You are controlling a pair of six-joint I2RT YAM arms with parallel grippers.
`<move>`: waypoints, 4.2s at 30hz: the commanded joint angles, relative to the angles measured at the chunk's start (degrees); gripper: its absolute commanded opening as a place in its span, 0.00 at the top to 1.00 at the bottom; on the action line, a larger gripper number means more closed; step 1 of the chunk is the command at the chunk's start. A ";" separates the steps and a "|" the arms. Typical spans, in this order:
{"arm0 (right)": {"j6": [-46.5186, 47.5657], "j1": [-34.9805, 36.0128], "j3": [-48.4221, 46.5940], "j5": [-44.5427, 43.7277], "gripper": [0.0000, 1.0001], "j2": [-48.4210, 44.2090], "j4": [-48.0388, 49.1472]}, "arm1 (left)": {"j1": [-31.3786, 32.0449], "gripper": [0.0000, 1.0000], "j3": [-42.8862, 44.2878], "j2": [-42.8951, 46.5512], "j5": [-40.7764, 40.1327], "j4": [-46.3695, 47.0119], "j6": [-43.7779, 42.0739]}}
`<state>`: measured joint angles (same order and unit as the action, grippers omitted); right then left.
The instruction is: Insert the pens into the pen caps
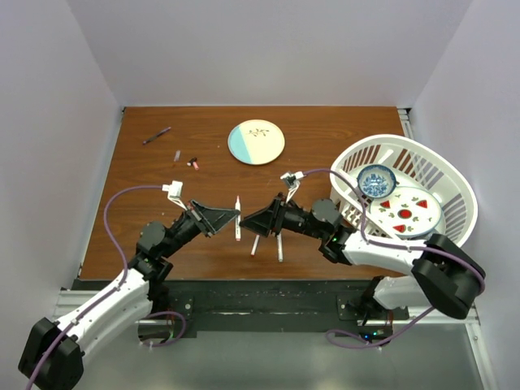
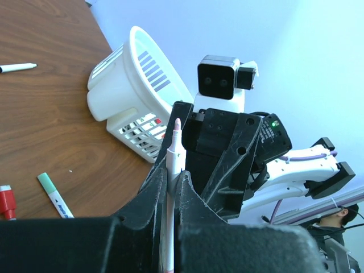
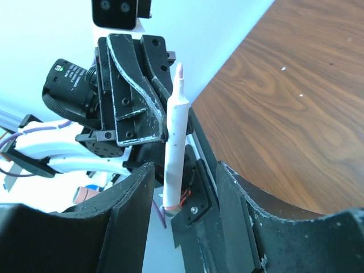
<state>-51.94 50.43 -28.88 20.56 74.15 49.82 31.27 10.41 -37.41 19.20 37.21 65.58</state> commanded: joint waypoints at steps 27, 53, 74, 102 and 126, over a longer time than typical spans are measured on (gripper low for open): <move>6.21 3.00 3.84 -7.79 1.00 -5.58 -7.51 | 0.11 0.00 23.48 -1.70 -15.91 -31.92 -22.76; 15.47 3.00 5.15 -20.47 1.00 -35.91 -40.42 | -14.65 0.44 68.22 -60.98 -42.05 -69.43 -17.77; 18.19 3.00 3.40 -22.93 1.00 -33.72 -42.00 | -20.02 0.52 82.32 -81.60 -42.58 -69.49 -20.49; 19.07 3.00 4.01 -24.25 1.00 -36.97 -44.46 | -22.56 0.60 83.72 -87.13 -42.85 -68.94 -21.46; 17.05 3.00 5.67 -16.43 1.00 -35.57 -44.91 | -19.14 1.00 44.97 -58.15 -21.59 -50.50 -25.94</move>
<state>-34.79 53.30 -23.86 0.82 38.24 2.33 9.47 61.01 -102.45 -9.78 -18.48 42.74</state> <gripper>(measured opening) 0.125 0.181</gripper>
